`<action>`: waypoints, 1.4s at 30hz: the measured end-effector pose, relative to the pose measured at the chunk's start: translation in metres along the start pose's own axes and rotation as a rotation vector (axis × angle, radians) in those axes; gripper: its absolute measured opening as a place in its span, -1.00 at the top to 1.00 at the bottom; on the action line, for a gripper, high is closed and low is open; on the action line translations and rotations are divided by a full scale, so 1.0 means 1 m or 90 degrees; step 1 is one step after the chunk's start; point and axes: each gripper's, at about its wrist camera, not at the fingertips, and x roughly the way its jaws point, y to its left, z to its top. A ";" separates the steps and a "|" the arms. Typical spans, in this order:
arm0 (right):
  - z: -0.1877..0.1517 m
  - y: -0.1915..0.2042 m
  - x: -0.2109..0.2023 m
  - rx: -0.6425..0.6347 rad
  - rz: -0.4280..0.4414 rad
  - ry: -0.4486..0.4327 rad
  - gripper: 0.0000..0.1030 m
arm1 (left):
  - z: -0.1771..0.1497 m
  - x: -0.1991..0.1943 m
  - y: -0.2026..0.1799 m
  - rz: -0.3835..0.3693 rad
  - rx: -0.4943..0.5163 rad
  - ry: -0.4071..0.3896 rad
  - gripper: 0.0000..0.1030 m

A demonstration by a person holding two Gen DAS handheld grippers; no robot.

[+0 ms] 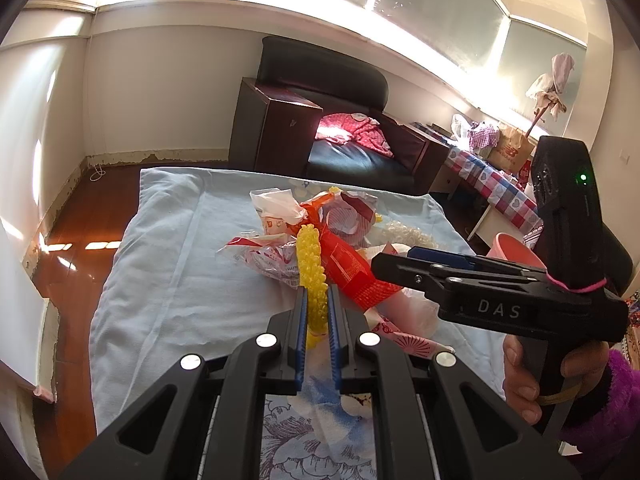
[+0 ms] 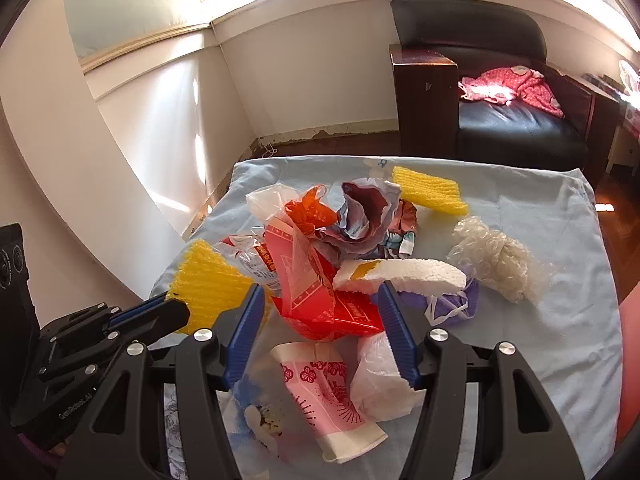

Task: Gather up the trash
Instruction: 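Carry the yellow net and red basket over the pink bucket with both grippers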

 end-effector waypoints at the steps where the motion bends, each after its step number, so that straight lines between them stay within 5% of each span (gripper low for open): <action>1: 0.000 -0.002 0.003 0.004 0.002 0.005 -0.15 | 0.000 0.000 0.000 0.000 0.000 0.000 0.83; 3: -0.001 -0.004 0.007 0.007 0.006 0.016 -0.13 | -0.001 0.000 0.001 0.000 -0.001 0.000 0.83; 5: -0.002 -0.004 0.012 0.005 0.014 0.031 0.13 | -0.001 0.001 0.002 0.001 -0.003 0.001 0.83; 12: -0.006 0.002 0.011 -0.004 0.037 0.039 0.57 | -0.002 0.000 0.001 0.001 -0.004 -0.001 0.83; 42: -0.012 -0.026 -0.113 0.094 0.090 -0.128 0.64 | 0.016 -0.033 -0.028 -0.034 0.012 -0.065 0.83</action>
